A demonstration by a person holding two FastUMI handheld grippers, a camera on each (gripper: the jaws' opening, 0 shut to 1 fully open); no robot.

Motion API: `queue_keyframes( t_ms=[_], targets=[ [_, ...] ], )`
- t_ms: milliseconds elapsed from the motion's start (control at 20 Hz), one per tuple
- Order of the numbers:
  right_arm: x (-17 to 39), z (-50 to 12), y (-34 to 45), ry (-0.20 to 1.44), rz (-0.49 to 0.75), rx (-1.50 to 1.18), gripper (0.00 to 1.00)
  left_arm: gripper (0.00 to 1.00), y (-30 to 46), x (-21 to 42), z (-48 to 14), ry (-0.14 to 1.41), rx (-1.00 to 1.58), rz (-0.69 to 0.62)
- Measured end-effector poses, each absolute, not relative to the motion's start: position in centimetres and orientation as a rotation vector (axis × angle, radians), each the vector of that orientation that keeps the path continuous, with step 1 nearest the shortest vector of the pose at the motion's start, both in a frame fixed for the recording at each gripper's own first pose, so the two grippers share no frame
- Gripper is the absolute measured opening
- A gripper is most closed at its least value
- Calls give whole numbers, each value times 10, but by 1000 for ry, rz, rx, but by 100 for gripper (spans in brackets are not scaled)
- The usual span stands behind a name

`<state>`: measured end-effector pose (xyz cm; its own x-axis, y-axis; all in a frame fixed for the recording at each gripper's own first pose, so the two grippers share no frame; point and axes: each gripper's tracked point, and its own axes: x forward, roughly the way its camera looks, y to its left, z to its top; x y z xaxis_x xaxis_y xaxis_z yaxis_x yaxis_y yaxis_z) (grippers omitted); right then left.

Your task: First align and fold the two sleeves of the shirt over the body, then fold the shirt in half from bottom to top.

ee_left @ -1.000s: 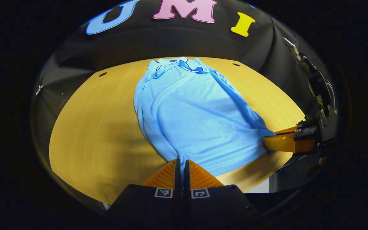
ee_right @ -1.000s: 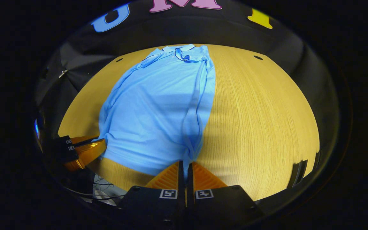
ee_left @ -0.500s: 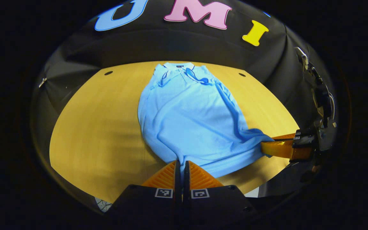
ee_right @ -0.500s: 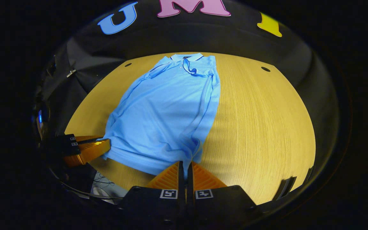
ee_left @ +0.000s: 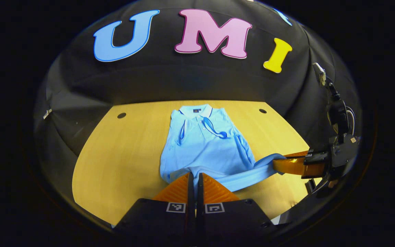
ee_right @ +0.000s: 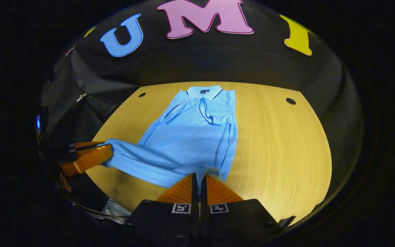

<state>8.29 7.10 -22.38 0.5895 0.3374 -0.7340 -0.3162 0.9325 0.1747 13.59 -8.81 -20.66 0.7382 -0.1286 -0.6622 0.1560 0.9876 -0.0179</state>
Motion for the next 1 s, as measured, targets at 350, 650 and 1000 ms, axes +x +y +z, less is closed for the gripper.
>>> queue_keyframes(
  t_ms=[350,650,1000],
  targets=[
    [179,-191,87,772,405,40,5,6,-84,231,-174,650,7,-137],
    [269,-181,104,710,417,60,5,6,-82,323,-161,592,49,-128],
    [375,-200,112,682,406,56,5,11,-71,420,-187,599,72,-108]
  ],
)
